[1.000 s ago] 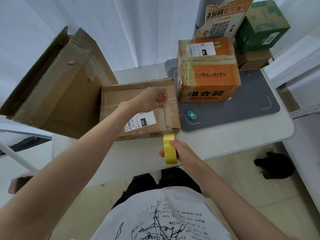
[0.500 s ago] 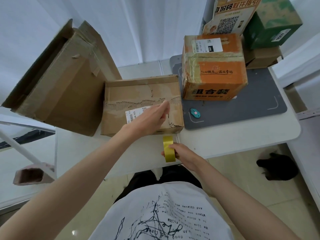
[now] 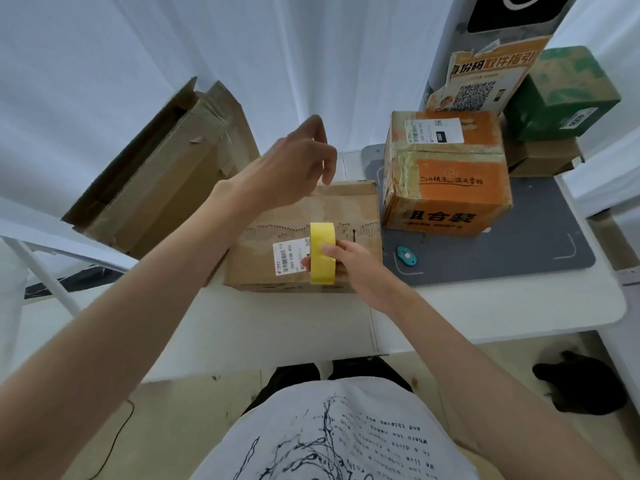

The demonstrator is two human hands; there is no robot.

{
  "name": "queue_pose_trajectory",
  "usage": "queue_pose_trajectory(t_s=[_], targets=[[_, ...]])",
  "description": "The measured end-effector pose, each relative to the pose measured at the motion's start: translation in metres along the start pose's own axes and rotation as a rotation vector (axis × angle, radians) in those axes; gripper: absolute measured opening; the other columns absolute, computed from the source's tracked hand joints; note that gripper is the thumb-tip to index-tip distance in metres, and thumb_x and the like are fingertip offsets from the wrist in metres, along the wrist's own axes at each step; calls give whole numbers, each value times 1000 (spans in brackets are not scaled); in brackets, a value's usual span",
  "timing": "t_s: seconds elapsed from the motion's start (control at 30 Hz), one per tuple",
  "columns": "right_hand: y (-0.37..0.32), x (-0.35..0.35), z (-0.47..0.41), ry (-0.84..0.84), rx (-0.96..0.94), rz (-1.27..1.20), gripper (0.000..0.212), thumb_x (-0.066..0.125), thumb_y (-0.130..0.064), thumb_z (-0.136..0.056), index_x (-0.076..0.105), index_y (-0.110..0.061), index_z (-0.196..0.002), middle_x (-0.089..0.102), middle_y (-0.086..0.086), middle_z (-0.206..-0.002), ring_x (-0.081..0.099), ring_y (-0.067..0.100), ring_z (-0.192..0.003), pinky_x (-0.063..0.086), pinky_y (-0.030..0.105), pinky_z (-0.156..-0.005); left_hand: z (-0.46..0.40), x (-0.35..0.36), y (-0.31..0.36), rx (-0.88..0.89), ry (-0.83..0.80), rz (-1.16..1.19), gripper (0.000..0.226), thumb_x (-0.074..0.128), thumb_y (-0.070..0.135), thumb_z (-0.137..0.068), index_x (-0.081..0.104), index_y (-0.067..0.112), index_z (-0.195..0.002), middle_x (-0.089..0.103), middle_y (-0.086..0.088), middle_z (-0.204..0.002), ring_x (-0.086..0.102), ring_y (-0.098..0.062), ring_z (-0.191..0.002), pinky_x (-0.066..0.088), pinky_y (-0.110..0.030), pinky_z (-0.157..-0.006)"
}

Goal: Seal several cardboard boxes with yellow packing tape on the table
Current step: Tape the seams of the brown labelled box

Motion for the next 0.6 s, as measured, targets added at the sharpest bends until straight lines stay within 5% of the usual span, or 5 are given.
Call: queue_pose_trajectory(t_s=[0.1, 0.2, 0.33, 0.47, 0.6], targets=[[-1, -1, -18, 45, 32, 26, 35, 43, -29, -108, 48, -15, -140, 76, 2, -114, 69, 19, -114, 52, 45, -104, 8, 7, -6, -6, -145, -157, 9, 71, 28, -89, 68, 23, -96, 37, 2, -112, 61, -19, -85, 51, -32, -72], [2, -3, -26, 71, 58, -4, 39, 44, -31, -108, 47, -15, -143, 76, 3, -114, 70, 19, -111, 57, 42, -96, 21, 26, -9, 37, -135, -330, 53, 86, 49, -70, 60, 23, -108, 29, 2, -111, 43, -15, -87, 43, -28, -77], [3, -6, -29, 56, 63, 36, 23, 45, -35, -107, 58, -25, -124, 76, -1, -114, 71, 7, -98, 57, 19, -72, 31, 41, -6, 20, -3, -397, 78, 92, 59, -51, 55, 19, -107, 34, -5, -113, 35, -17, -94, 43, -35, -87], [10, -6, -33, 121, 57, 89, 52, 57, -53, -93, 61, -18, -130, 62, -1, -139, 52, 21, -131, 34, 47, -117, 33, 59, -2, -31, 12, -447, 92, 92, 66, -38, 53, 17, -105, 31, -5, -114, 46, -25, -97, 45, -37, -81], [16, -13, -35, 147, 30, -43, 35, 46, -38, -105, 66, -13, -120, 71, 13, -122, 63, 29, -120, 46, 41, -108, 32, 76, -10, -67, 4, -483, 101, 91, 71, -35, 52, 17, -110, 32, -6, -117, 45, -25, -98, 45, -38, -80]])
Point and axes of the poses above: each hand's wrist, its own z-axis away from the middle knuckle, its own x-axis out of the palm, y = z × x, the point moved 1 cm from there along -z, towards the middle knuckle
